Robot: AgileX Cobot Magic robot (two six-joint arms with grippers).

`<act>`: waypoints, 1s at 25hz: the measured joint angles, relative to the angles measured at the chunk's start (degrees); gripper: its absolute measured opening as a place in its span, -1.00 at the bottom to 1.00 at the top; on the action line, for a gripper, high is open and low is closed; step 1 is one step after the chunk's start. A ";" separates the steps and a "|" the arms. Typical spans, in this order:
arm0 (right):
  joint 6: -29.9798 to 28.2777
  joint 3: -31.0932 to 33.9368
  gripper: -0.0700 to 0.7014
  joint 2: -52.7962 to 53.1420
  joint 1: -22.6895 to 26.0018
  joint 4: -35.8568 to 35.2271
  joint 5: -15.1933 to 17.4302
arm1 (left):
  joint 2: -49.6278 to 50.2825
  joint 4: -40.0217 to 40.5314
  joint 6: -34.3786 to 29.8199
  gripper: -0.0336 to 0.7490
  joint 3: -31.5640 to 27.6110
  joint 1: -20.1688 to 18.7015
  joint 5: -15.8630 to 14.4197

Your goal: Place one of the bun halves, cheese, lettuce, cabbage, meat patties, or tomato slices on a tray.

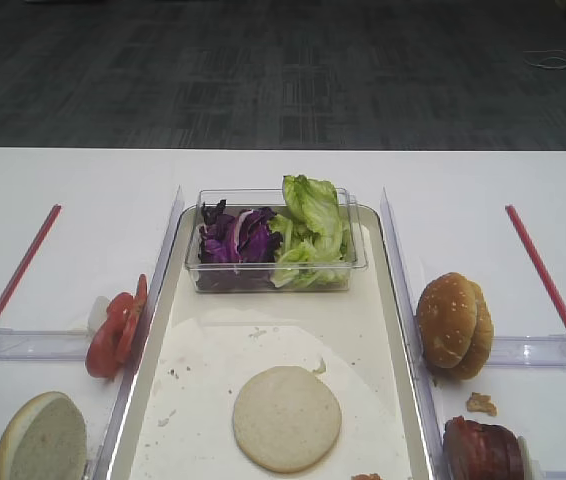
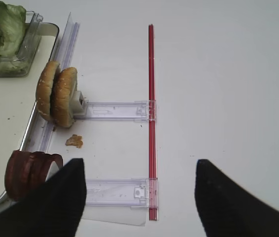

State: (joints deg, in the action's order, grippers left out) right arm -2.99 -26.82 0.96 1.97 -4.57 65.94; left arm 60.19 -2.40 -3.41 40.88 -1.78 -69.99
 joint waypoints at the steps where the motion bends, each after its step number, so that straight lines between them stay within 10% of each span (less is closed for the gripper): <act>1: 0.00 0.00 0.45 0.00 0.00 0.00 0.00 | -1.09 0.00 0.00 -0.07 -0.97 0.00 -0.04; 25: 0.00 0.00 0.45 0.00 0.00 0.00 0.00 | -28.62 0.00 0.00 -0.07 -12.84 0.00 3.80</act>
State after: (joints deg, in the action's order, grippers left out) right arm -2.99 -26.82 0.96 1.97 -4.57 65.94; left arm 31.57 -2.40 -3.41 28.04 -1.78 -66.19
